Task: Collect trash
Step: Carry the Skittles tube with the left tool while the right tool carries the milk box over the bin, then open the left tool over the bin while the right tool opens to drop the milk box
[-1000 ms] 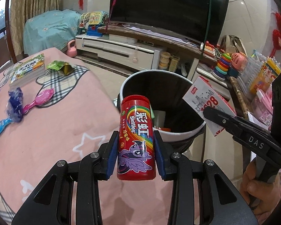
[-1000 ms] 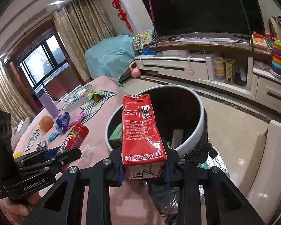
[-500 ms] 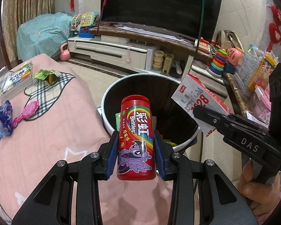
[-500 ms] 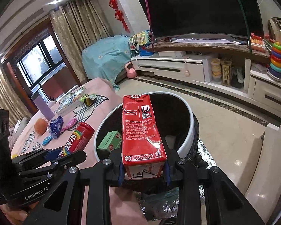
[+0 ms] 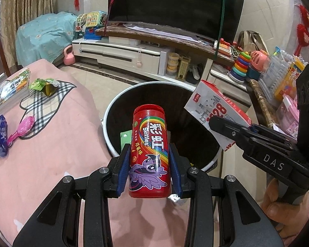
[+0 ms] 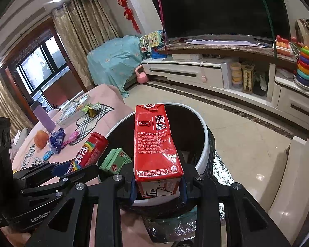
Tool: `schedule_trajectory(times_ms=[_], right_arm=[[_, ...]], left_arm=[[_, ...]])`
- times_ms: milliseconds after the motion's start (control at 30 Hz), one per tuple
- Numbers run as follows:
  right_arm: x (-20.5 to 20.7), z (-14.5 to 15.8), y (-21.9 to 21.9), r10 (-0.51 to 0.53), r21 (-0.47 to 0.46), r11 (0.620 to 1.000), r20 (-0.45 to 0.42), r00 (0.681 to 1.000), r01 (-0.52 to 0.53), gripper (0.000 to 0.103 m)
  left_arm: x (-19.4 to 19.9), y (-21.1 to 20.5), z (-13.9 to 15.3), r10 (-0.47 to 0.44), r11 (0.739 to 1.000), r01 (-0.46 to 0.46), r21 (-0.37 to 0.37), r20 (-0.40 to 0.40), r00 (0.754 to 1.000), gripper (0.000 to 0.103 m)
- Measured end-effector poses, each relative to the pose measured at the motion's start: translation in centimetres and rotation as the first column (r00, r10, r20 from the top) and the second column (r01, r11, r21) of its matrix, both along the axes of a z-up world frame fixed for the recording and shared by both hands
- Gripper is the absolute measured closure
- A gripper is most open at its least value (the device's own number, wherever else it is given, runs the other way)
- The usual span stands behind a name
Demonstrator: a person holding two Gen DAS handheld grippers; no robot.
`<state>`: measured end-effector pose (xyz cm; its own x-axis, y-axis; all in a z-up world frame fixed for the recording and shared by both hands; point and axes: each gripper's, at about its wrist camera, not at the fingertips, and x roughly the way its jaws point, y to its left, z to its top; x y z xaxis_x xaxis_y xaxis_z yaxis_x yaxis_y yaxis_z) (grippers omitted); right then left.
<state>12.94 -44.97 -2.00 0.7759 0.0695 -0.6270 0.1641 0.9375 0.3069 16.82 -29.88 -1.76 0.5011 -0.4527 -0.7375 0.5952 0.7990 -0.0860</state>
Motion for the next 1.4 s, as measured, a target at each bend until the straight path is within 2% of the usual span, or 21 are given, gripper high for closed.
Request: schedule_trajectory(times_ms=[733,1400], right_arm=[[2.6,-1.3,-1.5,0.002,0.001,1.000,-0.063,0.998,-0.002,0.071],[3.1,-1.7,-1.9,0.009,0.014,1.000,-0.080,0.997,-0.008,0.071]], left_arm=[[2.1,-1.8,-1.1,-0.020,0.999,0.021,0.039,-0.022,1.000,0.069],[2.3,-2.4,-1.5,-0.028,0.998,0.030,0.052,-0.032,0.999,0.068]])
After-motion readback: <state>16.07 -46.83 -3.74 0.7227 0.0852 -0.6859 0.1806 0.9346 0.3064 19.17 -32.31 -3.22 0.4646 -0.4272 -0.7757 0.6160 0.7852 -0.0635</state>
